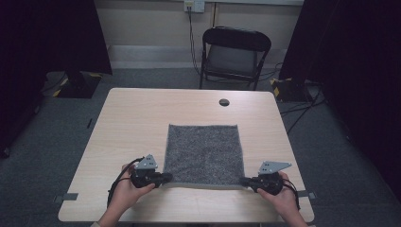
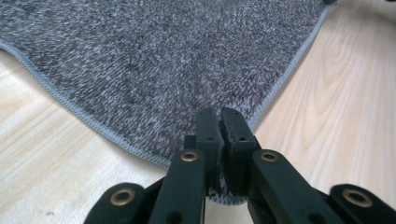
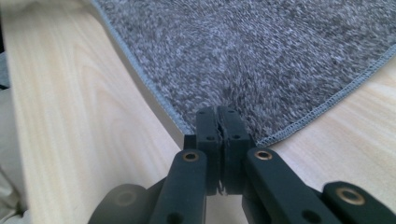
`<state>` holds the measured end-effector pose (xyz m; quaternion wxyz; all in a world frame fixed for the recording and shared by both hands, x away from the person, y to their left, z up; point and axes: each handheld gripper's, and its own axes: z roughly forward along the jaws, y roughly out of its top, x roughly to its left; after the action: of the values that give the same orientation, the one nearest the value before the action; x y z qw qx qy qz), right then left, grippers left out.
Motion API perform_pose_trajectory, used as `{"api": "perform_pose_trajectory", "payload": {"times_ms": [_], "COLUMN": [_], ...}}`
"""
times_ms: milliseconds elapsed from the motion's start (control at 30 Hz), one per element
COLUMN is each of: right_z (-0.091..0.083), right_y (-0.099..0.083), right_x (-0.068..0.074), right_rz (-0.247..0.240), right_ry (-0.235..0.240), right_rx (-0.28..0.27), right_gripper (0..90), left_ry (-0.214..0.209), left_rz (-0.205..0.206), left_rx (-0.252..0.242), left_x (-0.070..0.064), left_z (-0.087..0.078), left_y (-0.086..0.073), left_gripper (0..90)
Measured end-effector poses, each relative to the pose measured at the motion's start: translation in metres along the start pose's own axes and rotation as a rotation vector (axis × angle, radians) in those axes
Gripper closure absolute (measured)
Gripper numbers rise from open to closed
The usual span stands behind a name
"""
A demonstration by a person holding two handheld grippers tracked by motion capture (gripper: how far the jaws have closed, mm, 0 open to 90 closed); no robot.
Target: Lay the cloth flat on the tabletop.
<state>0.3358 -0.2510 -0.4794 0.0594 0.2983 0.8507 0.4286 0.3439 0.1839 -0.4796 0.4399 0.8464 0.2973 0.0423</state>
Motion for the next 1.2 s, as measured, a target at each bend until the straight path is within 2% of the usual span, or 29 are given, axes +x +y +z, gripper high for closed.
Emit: {"api": "perform_pose_trajectory", "payload": {"times_ms": [133, 267, 400, 467, 500, 533, 567, 600, 633, 667, 733, 800, 833, 867, 967, 1000, 1133, 1200], "right_z": [-0.002, -0.005, -0.005, -0.005, -0.005, -0.007, -0.007, -0.008, -0.008, -0.007, -0.004, -0.002, 0.002, 0.002, 0.015, 0.018, 0.027, 0.03], "right_y": [-0.002, -0.005, -0.007, -0.008, -0.008, -0.007, -0.006, -0.004, -0.004, 0.0, 0.004, 0.006, 0.009, 0.009, 0.017, 0.019, 0.027, 0.03], "right_x": [0.002, 0.004, 0.003, 0.003, 0.003, 0.002, 0.002, 0.002, 0.002, 0.002, 0.002, 0.002, 0.002, 0.002, 0.001, 0.001, 0.006, 0.01], "right_rz": [-0.006, -0.004, 0.002, 0.016, 0.016, 0.027, 0.022, 0.018, 0.018, 0.01, 0.011, 0.01, 0.002, 0.002, 0.007, 0.008, 0.005, 0.0], "right_ry": [0.013, 0.023, 0.04, 0.049, 0.049, 0.05, 0.046, 0.033, 0.033, 0.007, -0.013, -0.021, -0.033, -0.033, -0.041, -0.047, -0.055, -0.06], "right_rx": [0.006, 0.011, 0.014, 0.011, 0.011, -0.008, -0.016, -0.018, -0.018, -0.026, -0.035, -0.04, -0.048, -0.048, -0.049, -0.047, -0.056, -0.052], "right_gripper": [89.1, 88.9, 88.2, 81.2, 81.2, 76.7, 74.1, 69.2, 69.2, 63.2, 56.3, 53.7, 47.3, 47.3, 36.9, 34.4, 28.7, 25.5], "left_ry": [-0.013, -0.026, -0.02, -0.006, -0.006, 0.006, 0.006, 0.014, 0.026, 0.058, 0.067, 0.082, 0.088, 0.092, 0.107, 0.116, 0.134, 0.138], "left_rz": [-0.008, 0.002, -0.002, 0.0, 0.0, -0.011, -0.011, -0.028, -0.04, -0.02, -0.014, -0.006, 0.005, 0.014, 0.025, 0.017, -0.002, 0.005], "left_rx": [0.004, 0.019, 0.039, 0.031, 0.031, 0.01, 0.01, -0.003, -0.015, -0.025, -0.03, -0.042, -0.04, -0.037, -0.025, -0.033, -0.062, -0.063], "left_x": [-0.002, -0.008, -0.01, -0.01, -0.01, -0.008, -0.008, -0.007, -0.006, -0.003, -0.001, 0.001, 0.003, 0.004, 0.012, 0.018, 0.027, 0.029], "left_z": [-0.002, -0.004, -0.007, -0.008, -0.008, -0.012, -0.012, -0.013, -0.014, -0.015, -0.015, -0.014, -0.013, -0.012, -0.006, -0.002, 0.003, 0.003], "left_y": [-0.002, -0.005, -0.011, -0.013, -0.013, -0.014, -0.014, -0.013, -0.012, -0.009, -0.008, -0.006, -0.005, -0.004, -0.001, 0.001, 0.006, 0.008], "left_gripper": [84.9, 83.0, 80.7, 73.9, 67.5, 64.9, 59.9, 53.9, 53.9, 45.9, 41.7, 39.1, 35.6, 35.6, 29.7, 28.3, 25.0, 23.3]}}
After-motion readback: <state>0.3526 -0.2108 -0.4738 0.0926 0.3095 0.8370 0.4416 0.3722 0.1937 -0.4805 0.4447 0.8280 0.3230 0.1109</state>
